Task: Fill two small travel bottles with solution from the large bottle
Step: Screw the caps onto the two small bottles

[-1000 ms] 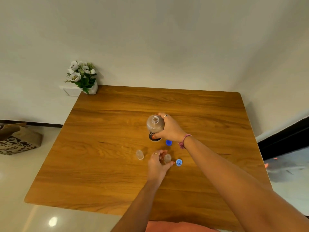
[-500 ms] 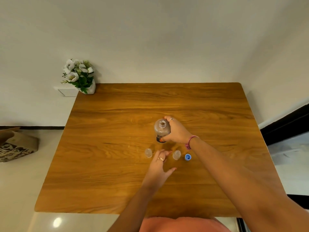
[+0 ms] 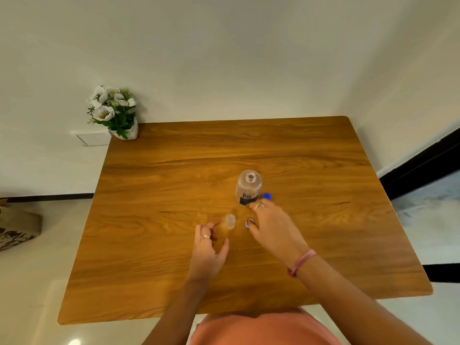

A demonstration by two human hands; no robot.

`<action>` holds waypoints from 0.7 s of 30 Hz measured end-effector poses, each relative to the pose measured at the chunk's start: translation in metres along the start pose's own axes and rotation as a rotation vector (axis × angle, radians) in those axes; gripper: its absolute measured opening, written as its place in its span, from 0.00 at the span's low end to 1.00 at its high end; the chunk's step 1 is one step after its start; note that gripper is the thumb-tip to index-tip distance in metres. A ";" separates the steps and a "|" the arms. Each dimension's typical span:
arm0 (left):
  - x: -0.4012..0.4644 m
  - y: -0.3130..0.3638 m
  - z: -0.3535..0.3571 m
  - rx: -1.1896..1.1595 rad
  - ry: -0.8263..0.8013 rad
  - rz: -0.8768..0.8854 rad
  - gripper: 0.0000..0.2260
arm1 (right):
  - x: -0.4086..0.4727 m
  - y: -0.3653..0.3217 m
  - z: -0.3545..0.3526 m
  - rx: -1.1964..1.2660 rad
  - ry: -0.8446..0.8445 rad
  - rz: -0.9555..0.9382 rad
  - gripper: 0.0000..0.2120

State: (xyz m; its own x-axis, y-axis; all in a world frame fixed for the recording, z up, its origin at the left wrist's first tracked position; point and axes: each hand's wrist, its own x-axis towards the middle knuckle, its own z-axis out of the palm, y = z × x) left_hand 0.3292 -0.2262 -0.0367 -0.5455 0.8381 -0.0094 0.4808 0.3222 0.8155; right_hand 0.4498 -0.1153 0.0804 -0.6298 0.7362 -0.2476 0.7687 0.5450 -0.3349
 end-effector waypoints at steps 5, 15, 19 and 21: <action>0.023 0.001 0.004 -0.100 -0.141 -0.225 0.33 | 0.025 -0.004 0.053 -0.214 -0.134 0.033 0.19; 0.049 0.002 0.023 0.043 -0.295 -0.240 0.21 | 0.045 -0.002 0.067 -0.286 -0.217 0.129 0.14; 0.051 0.003 0.023 0.045 -0.265 -0.209 0.16 | 0.037 -0.005 0.058 -0.210 -0.217 0.127 0.14; 0.052 0.003 0.022 0.026 -0.253 -0.203 0.15 | 0.031 -0.008 0.046 -0.153 -0.168 0.120 0.13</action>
State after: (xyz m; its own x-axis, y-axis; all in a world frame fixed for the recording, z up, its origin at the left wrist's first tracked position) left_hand 0.3173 -0.1723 -0.0476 -0.4455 0.8373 -0.3169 0.3987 0.5025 0.7672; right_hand 0.4192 -0.1157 0.0332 -0.5334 0.7291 -0.4289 0.8387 0.5218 -0.1560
